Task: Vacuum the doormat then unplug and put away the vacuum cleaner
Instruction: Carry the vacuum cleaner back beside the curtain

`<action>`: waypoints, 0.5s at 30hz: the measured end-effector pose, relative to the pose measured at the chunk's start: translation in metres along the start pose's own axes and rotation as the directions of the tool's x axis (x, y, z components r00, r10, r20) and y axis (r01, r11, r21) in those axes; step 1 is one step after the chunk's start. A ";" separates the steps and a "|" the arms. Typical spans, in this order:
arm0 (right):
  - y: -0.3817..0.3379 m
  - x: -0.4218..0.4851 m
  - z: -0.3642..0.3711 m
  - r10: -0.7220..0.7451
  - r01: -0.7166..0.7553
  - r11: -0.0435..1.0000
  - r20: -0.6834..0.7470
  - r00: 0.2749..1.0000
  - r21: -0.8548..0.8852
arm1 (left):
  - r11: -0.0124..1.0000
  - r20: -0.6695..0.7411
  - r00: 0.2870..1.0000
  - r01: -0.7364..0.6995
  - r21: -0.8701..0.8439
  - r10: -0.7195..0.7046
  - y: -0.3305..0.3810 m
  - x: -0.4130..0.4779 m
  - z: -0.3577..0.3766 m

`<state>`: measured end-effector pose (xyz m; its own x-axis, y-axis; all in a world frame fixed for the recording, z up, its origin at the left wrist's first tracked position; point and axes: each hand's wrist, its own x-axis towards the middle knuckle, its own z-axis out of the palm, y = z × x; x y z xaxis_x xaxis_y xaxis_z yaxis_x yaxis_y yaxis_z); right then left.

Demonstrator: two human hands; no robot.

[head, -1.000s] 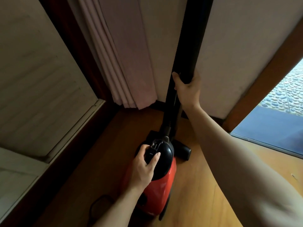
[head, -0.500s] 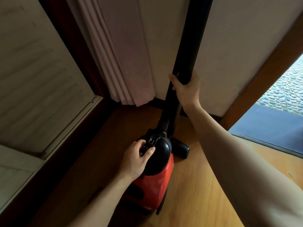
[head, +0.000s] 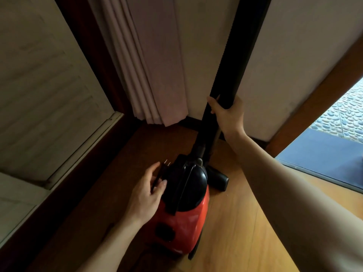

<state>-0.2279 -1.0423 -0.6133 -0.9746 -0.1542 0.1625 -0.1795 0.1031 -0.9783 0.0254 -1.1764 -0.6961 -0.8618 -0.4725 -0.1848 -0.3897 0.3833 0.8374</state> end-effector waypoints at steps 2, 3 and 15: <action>-0.001 0.000 0.003 -0.001 0.001 1.000 -0.025 1.000 0.018 | 0.999 0.017 0.999 -0.047 0.004 0.047 0.008 0.001 0.010; -0.001 -0.001 0.005 0.001 0.000 1.000 -0.032 1.000 0.022 | 0.998 0.019 0.998 -0.057 0.021 0.057 0.012 0.002 0.015; 0.006 0.002 0.006 -0.011 0.013 0.999 -0.045 0.999 0.042 | 0.861 -0.080 0.971 -0.159 0.483 0.225 0.023 0.011 0.039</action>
<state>-0.2300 -1.0483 -0.6193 -0.9775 -0.1110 0.1791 -0.1865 0.0595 -0.9807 -0.0055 -1.1420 -0.6989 -0.8983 -0.4365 0.0500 -0.3551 0.7884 0.5023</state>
